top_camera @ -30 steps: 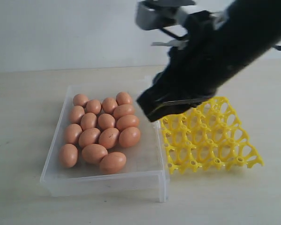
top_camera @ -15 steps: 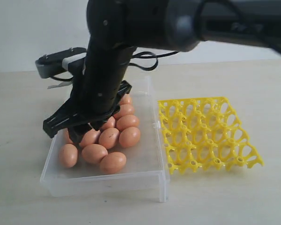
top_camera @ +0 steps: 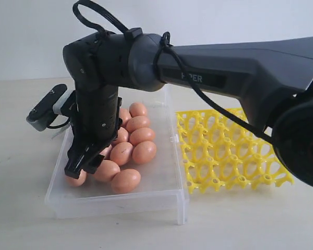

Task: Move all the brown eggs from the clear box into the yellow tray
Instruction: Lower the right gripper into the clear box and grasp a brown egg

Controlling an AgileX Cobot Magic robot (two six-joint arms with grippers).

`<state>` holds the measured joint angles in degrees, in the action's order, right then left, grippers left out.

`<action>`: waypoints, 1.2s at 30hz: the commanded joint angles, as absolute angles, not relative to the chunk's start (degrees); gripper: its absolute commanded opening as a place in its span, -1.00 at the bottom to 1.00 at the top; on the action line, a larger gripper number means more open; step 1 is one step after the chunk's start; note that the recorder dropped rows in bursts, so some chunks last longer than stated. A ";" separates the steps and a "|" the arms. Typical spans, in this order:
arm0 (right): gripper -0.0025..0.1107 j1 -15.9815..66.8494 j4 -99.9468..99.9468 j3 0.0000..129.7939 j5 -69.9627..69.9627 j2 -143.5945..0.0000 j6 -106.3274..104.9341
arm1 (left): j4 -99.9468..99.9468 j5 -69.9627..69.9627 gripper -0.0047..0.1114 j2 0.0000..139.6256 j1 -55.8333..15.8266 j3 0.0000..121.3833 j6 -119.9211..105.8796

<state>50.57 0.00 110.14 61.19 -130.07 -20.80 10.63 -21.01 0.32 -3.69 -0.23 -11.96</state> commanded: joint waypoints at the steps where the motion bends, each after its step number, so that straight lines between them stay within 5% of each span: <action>1: 0.13 50.64 -1.06 110.69 58.57 -130.61 -22.78 | 10.79 -20.46 -0.92 0.00 -3.93 0.00 -11.77; 20: 0.10 50.64 0.69 110.58 55.75 -137.46 -22.89 | 10.79 -20.46 -0.92 0.00 -3.93 0.00 -12.00; 23: -0.18 50.64 1.28 110.58 55.59 -137.46 -22.89 | 10.79 -20.46 -0.92 0.00 -3.93 0.00 -12.00; 27: -0.94 50.64 1.53 110.58 56.19 -136.68 -22.89 | 10.79 -20.46 -0.92 0.00 -3.93 0.00 -12.00; 36: -0.96 50.64 1.41 110.46 57.12 -129.11 -22.89 | 10.79 -20.46 -0.92 0.00 -3.93 0.00 -12.00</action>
<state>50.57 1.31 110.17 56.78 -133.07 -22.46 10.63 -21.01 0.32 -3.69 -0.23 -11.96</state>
